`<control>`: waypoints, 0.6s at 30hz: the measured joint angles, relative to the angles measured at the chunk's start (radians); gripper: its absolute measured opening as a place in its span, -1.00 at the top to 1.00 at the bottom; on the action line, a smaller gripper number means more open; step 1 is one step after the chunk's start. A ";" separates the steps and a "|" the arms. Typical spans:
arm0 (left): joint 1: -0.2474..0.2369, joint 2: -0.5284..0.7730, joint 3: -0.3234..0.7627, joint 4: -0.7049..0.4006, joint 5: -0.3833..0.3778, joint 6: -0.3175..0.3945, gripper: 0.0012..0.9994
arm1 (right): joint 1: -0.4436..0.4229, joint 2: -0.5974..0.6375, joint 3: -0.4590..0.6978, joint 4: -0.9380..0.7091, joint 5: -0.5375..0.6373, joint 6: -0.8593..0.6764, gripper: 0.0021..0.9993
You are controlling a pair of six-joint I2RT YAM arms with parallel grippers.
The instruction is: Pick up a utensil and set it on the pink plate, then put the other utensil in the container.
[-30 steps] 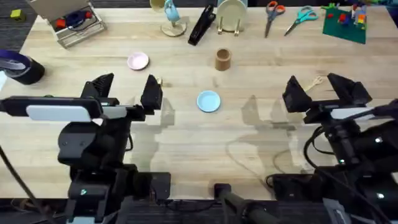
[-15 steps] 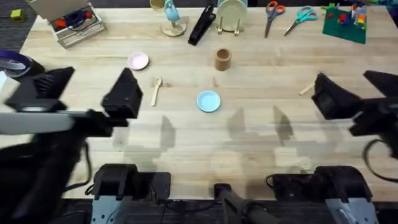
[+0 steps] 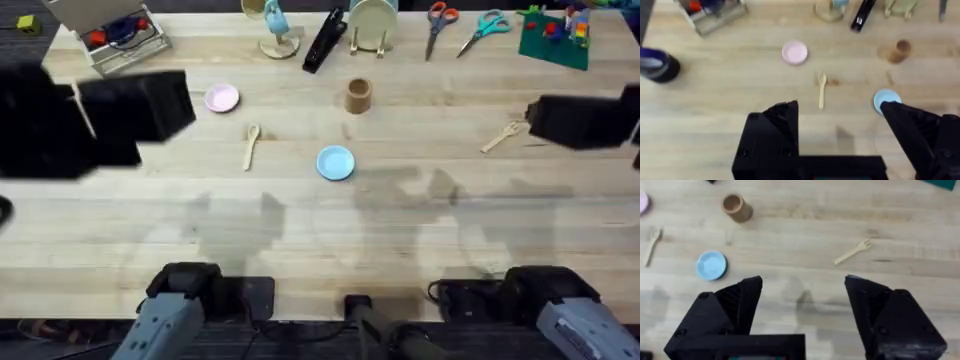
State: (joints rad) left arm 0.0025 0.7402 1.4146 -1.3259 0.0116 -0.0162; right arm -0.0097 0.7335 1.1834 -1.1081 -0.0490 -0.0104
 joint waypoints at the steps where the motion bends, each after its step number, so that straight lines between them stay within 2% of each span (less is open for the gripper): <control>1: 0.000 0.045 0.044 -0.036 0.000 0.000 -0.99 | 0.000 0.030 0.034 -0.025 0.000 -0.003 -0.99; 6: 0.000 0.275 0.241 -0.197 0.004 0.000 -0.99 | 0.000 0.171 0.188 -0.166 0.000 -0.023 -0.99; 10: 0.000 0.425 0.345 -0.297 0.011 0.000 -0.99 | 0.000 0.259 0.277 -0.230 0.000 -0.028 -0.99; 14: 0.000 0.526 0.376 -0.358 0.016 0.000 -0.99 | 0.000 0.297 0.302 -0.244 0.000 -0.029 -0.99; 18: 0.000 0.594 0.378 -0.364 0.019 0.000 -0.99 | 0.000 0.302 0.303 -0.252 0.000 -0.035 -0.99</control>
State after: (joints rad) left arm 0.0025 1.3341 1.7927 -1.6901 0.0307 -0.0162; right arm -0.0097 1.0351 1.4860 -1.3605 -0.0490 -0.0456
